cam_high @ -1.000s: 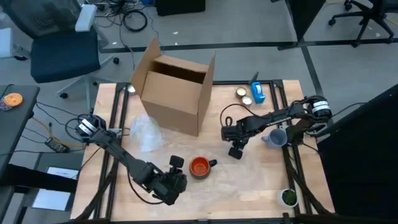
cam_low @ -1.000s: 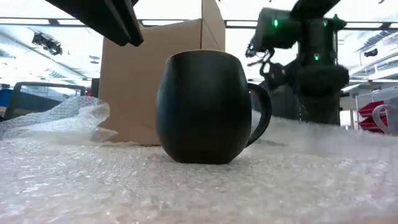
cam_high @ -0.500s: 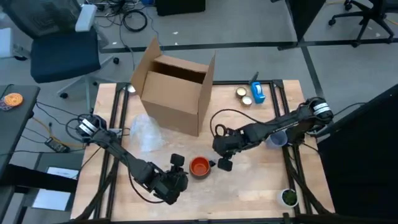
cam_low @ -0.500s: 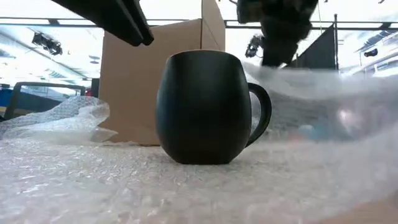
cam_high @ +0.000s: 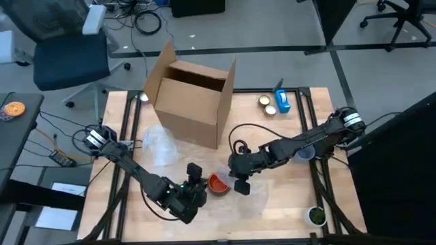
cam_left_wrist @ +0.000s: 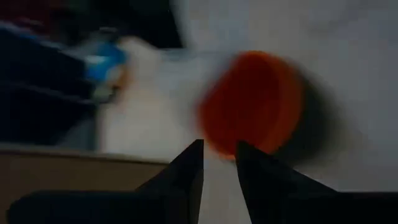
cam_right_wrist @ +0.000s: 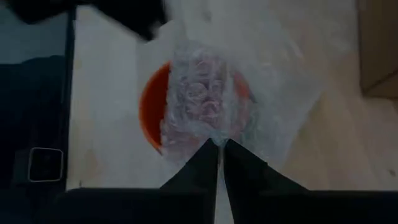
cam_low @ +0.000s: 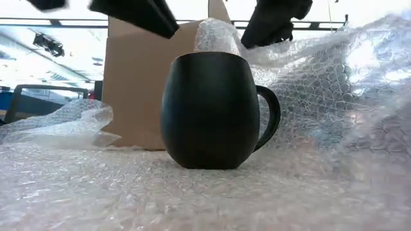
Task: Wrap mug
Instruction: Wrap the orange mug with bubble wrap
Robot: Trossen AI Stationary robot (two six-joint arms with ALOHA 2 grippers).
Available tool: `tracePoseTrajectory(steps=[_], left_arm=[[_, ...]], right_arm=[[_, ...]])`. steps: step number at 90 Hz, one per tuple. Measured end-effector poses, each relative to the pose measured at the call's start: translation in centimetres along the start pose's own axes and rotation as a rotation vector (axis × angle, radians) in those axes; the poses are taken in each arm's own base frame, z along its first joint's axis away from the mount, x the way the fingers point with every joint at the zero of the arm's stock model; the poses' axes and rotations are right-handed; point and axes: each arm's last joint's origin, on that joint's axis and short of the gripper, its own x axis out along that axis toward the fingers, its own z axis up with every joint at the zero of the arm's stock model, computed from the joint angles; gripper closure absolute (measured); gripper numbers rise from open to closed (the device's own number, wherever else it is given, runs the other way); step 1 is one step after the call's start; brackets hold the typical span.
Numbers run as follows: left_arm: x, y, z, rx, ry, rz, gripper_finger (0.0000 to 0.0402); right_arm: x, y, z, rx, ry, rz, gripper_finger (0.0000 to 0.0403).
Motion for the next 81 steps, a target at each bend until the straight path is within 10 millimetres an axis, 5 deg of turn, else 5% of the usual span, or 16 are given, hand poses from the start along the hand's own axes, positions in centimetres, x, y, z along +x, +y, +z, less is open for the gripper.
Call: tracePoseTrajectory(steps=[21, 54, 81], left_arm=[[-0.5, 1.2, 0.7, -0.020, -0.054, -0.068, 0.0318], [4.2, 5.1, -0.3, -0.123, 0.041, -0.224, 0.0265], [5.1, 8.3, -0.1, -0.257, -0.063, -0.458, 0.0228]], right_arm=[[0.0, 0.1, 0.0, -0.021, -0.022, -0.038, 0.0403], [-0.5, 1.7, -0.9, -0.206, -0.082, -0.151, 0.0403], [-0.8, 2.7, -1.5, -0.332, -0.111, -0.214, 0.0403]])
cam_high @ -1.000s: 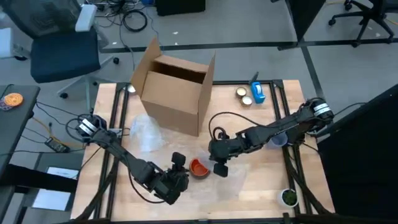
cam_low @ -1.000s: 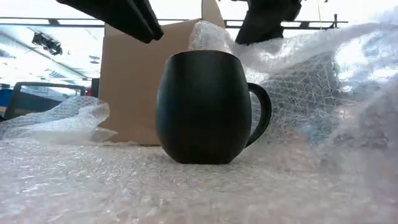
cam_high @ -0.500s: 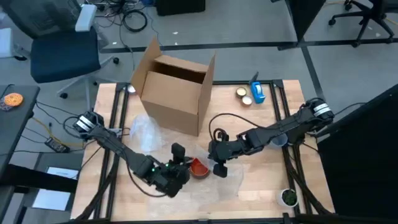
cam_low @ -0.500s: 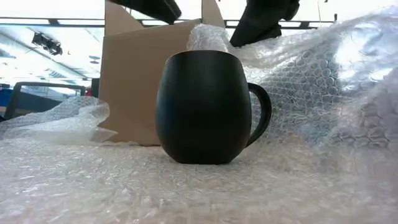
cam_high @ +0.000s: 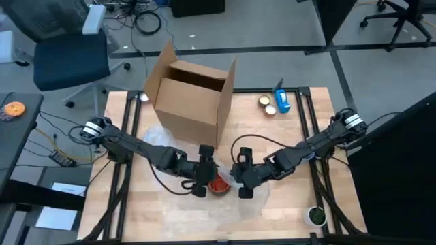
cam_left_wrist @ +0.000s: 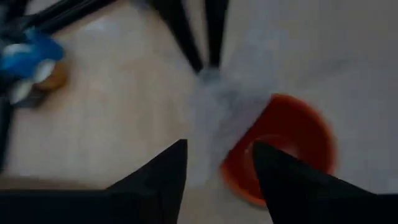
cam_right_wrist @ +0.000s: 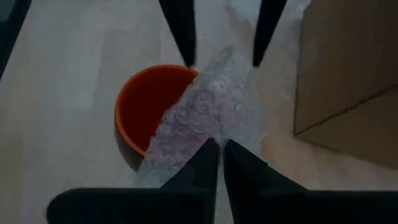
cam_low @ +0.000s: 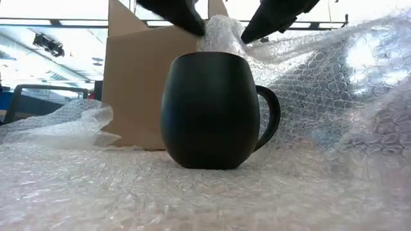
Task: Wrap mug
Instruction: Wrap the orange mug with bubble wrap
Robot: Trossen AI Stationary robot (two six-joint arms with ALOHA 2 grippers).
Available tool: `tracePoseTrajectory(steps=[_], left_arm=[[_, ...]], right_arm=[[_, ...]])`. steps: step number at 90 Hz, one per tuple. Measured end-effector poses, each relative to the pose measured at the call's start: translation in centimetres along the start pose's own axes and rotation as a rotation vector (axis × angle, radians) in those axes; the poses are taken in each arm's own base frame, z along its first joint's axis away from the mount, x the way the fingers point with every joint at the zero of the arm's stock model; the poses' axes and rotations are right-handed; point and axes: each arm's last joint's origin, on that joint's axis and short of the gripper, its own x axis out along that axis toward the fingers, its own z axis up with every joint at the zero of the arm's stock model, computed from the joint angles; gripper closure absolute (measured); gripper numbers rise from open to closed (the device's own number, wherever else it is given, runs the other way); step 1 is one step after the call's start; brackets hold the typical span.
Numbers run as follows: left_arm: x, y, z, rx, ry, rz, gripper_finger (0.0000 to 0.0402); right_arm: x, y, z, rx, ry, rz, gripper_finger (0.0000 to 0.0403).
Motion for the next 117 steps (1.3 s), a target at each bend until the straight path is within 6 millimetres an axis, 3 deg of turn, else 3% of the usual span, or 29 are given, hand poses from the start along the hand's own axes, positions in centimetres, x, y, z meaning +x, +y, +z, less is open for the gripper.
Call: tracePoseTrajectory(steps=[24, 44, 56, 75, 90, 102, 117], left_arm=[[1.5, 1.2, 0.1, -0.179, -0.020, -0.042, 0.0224], [1.4, 1.3, 0.0, -0.237, -0.013, -0.039, 0.0238], [1.2, 1.0, -0.1, -0.229, -0.004, -0.048, 0.0276], [1.1, 0.7, -0.1, -0.213, 0.000, -0.055, 0.0385], [1.1, 0.5, -0.1, -0.180, 0.005, -0.058, 0.0397], [0.6, -0.2, -0.2, -0.120, 0.014, -0.069, 0.0401], [-0.9, -1.4, -0.2, -0.008, 0.024, 0.024, 0.0402]], right_arm=[[-0.1, 0.1, 0.1, -0.010, -0.019, -0.027, 0.0403], [-0.1, 0.0, 0.2, -0.013, -0.034, -0.063, 0.0401], [-0.1, -0.1, 0.3, -0.012, -0.045, -0.085, 0.0394], [-0.2, 0.1, 0.4, -0.048, -0.066, -0.107, 0.0367], [-0.7, 0.7, 0.3, -0.101, -0.084, -0.163, 0.0341], [-2.3, 1.3, 0.4, -0.113, -0.120, -0.146, 0.0324], [-6.6, 1.1, 1.1, 0.041, -0.212, -0.069, 0.0308]])
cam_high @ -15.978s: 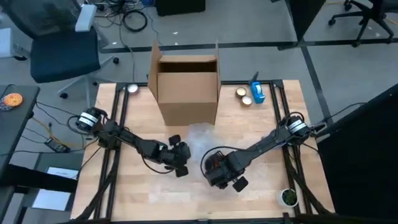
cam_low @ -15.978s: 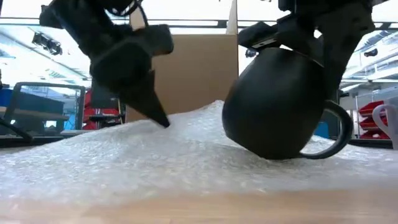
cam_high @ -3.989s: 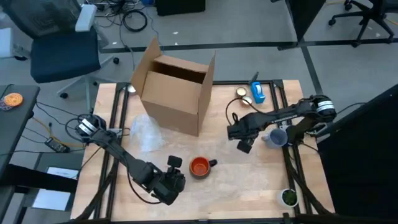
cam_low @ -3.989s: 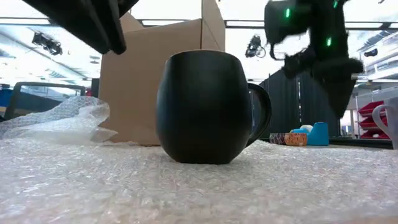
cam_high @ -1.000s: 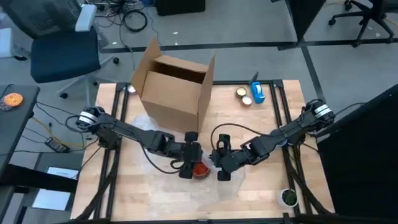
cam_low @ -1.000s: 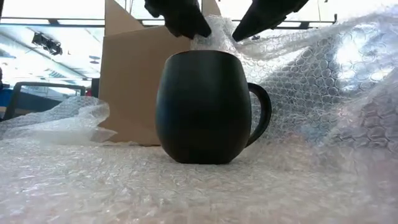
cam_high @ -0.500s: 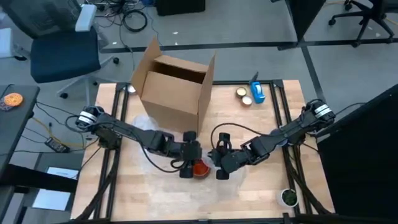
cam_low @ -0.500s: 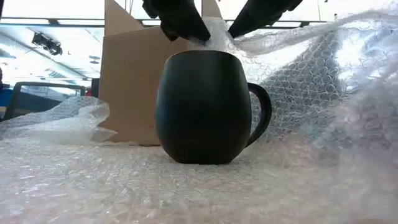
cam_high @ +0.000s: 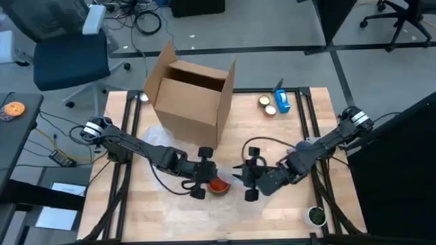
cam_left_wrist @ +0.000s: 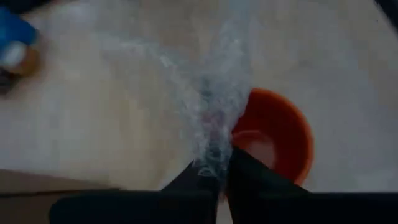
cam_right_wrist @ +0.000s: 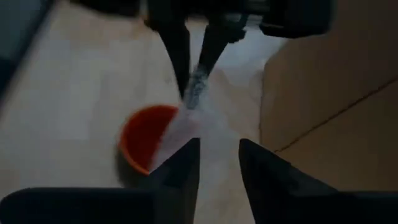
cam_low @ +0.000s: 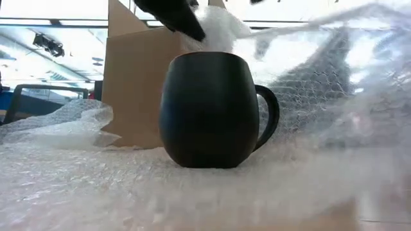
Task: Wrap mug
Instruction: Wrap the orange mug with bubble wrap
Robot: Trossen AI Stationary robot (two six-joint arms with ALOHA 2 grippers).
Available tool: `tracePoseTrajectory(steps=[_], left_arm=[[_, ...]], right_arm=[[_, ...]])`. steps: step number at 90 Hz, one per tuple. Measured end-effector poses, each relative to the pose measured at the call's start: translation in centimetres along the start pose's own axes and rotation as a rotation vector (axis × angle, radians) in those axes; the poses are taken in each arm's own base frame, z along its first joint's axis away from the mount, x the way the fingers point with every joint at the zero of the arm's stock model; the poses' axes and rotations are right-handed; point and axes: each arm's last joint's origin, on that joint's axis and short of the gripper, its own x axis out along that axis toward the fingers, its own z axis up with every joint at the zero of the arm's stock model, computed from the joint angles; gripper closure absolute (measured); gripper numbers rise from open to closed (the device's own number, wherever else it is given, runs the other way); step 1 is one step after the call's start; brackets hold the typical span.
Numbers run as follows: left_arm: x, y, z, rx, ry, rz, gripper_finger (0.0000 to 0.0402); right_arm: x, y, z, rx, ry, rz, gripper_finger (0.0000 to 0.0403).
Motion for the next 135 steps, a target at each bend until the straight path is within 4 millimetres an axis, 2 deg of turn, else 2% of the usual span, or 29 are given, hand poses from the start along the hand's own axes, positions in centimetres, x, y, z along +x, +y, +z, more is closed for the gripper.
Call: tracePoseTrajectory(steps=[12, 25, 44, 63, 84, 112, 135], left_arm=[[-1.1, -0.9, 0.1, 0.057, -0.019, 0.030, 0.0402], [-1.3, -1.7, -0.1, 0.094, -0.001, 0.014, 0.0402], [-1.3, -2.1, -0.4, 0.101, 0.023, 0.011, 0.0402], [-1.3, -2.2, -0.4, 0.103, 0.023, 0.008, 0.0402], [-1.3, -2.2, -0.4, 0.104, 0.027, 0.008, 0.0402], [-1.4, -2.5, -0.5, 0.086, 0.028, 0.003, 0.0402], [-1.7, -3.0, -0.5, 0.076, 0.020, -0.008, 0.0402]], right_arm=[[-3.2, -0.2, 0.9, 0.130, -0.052, 0.093, 0.0301], [-6.1, 0.7, 1.1, 0.207, -0.087, 0.211, 0.0300], [-8.4, 2.7, -0.4, 0.232, -0.101, 0.158, 0.0300], [-9.4, 2.3, -3.1, 0.334, -0.010, 0.014, 0.0300], [-10.0, 0.3, -5.9, 0.416, 0.180, -0.157, 0.0300], [-10.6, -1.2, -7.1, 0.367, 0.334, -0.257, 0.0300], [-10.8, -1.7, -7.5, 0.359, 0.409, -0.290, 0.0300]])
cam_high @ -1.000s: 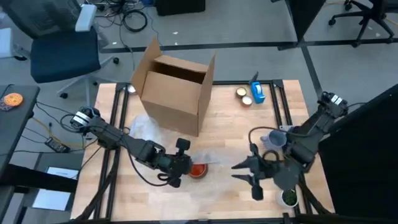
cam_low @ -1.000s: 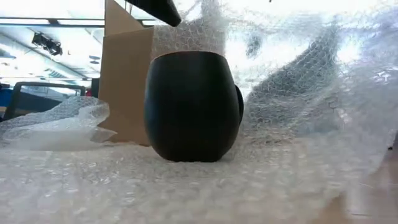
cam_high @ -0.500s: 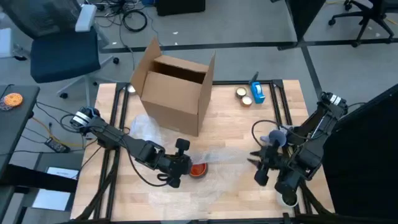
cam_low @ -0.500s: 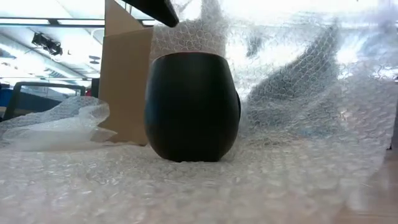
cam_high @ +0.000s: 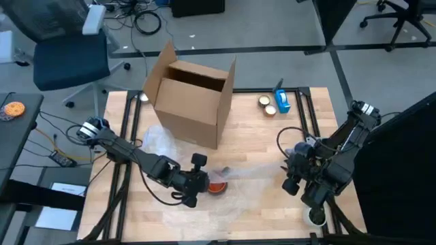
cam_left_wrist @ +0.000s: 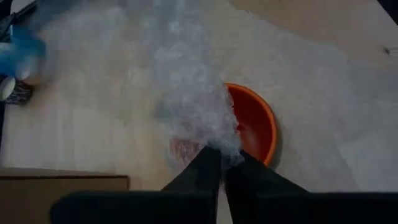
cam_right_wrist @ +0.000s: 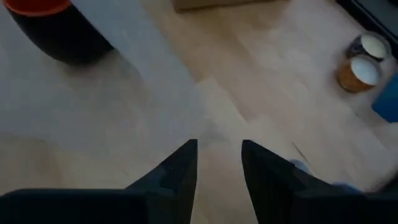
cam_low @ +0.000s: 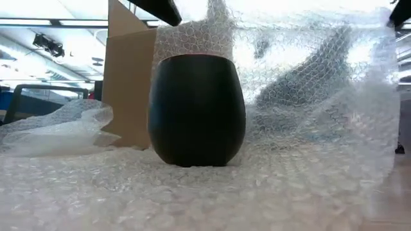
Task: Wrap mug
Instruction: Wrap the orange mug with bubble wrap
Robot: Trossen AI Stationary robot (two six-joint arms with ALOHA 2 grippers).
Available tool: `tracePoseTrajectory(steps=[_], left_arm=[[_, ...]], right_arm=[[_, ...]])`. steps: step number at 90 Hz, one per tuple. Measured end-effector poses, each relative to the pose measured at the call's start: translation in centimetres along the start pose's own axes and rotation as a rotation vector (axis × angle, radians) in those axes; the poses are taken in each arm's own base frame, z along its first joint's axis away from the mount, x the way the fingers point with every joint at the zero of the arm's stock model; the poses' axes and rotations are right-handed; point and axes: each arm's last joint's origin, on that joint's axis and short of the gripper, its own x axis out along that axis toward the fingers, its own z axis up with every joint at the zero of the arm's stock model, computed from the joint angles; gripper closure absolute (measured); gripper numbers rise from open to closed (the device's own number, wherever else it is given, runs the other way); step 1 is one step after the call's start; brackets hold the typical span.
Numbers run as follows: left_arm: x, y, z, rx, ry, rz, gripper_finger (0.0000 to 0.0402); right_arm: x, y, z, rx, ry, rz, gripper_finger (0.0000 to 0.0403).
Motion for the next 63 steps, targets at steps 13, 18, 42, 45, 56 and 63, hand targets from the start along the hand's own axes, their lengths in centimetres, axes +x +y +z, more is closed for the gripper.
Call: tracePoseTrajectory(steps=[13, 18, 42, 45, 56, 63], left_arm=[[-0.1, -0.3, 0.1, -0.015, -0.009, -0.007, 0.0402], [-0.2, -0.5, 0.1, -0.013, -0.012, -0.010, 0.0402], [-0.5, -1.2, 0.1, 0.003, -0.022, -0.025, 0.0402], [-0.5, -1.3, 0.1, 0.004, -0.023, -0.026, 0.0402], [-0.5, -1.3, 0.1, 0.004, -0.023, -0.044, 0.0402], [-0.5, -1.4, 0.1, 0.005, -0.023, -0.077, 0.0402]], right_arm=[[0.0, 0.4, 0.1, 0.027, -0.019, 0.031, 0.0300], [0.0, 0.6, 0.1, 0.022, -0.025, 0.050, 0.0300], [1.7, 0.7, -0.9, -0.011, -0.063, 0.024, 0.0300], [2.1, 0.6, -1.1, -0.014, -0.068, 0.012, 0.0300], [3.5, 0.7, -1.5, 0.009, -0.127, 0.004, 0.0300], [3.9, 1.2, -1.4, -0.003, -0.140, 0.038, 0.0300]])
